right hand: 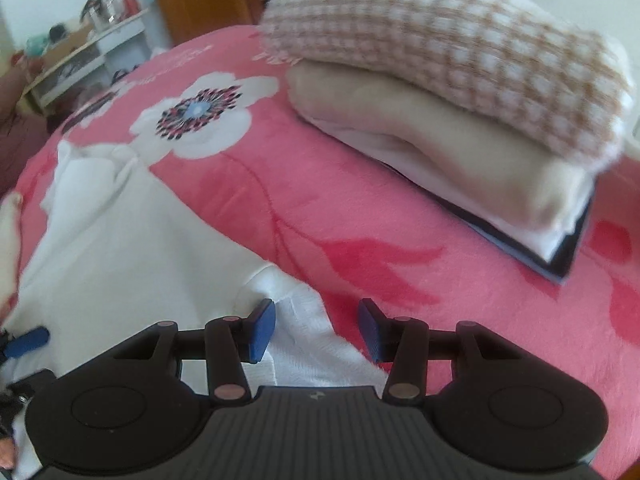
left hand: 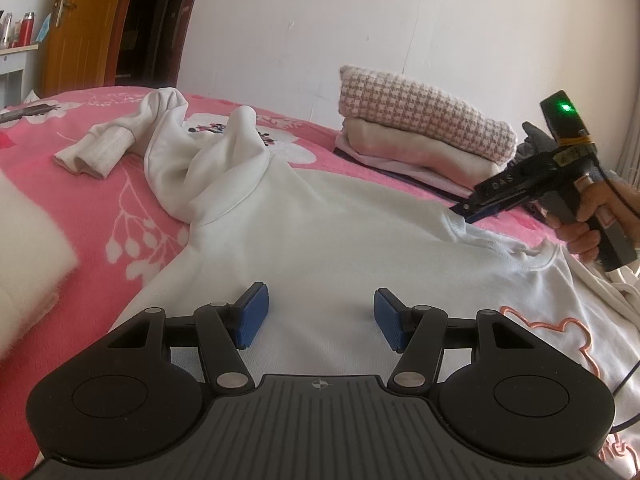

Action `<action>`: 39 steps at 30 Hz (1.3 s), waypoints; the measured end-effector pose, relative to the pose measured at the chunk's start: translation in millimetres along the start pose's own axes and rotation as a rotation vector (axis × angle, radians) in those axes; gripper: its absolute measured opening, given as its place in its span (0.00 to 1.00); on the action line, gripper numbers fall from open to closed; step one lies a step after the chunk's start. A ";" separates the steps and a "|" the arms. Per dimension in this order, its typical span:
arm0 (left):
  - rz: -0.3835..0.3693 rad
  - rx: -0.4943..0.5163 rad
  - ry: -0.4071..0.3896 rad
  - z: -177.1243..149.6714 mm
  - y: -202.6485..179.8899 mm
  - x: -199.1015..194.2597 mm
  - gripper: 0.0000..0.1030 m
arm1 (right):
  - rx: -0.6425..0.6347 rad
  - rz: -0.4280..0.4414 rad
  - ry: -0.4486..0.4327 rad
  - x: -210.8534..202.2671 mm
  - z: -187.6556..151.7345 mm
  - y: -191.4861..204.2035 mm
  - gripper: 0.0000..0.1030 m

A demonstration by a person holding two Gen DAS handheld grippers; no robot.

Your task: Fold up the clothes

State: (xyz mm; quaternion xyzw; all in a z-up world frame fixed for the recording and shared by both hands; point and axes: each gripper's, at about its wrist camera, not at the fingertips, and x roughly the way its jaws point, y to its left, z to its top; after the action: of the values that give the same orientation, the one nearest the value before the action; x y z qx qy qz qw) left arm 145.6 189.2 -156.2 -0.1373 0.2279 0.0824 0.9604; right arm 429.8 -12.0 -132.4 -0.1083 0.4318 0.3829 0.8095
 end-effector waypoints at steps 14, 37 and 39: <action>-0.001 -0.001 0.000 -0.3 0.4 -1.0 0.57 | -0.292 -0.230 -0.165 10.4 -2.0 52.0 0.07; 0.000 -0.001 0.000 0.8 0.2 0.9 0.57 | 0.206 -0.158 -0.112 -55.4 2.8 -22.4 0.44; 0.001 0.000 0.000 0.7 0.1 1.4 0.57 | 0.210 -0.097 -0.032 -50.1 -6.9 -19.3 0.24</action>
State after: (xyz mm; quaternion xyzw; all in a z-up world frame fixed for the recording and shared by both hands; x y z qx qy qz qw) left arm 147.1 189.7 -156.3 -0.1370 0.2278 0.0828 0.9605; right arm 422.7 -55.0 -100.4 -0.0377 0.4507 0.2976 0.8408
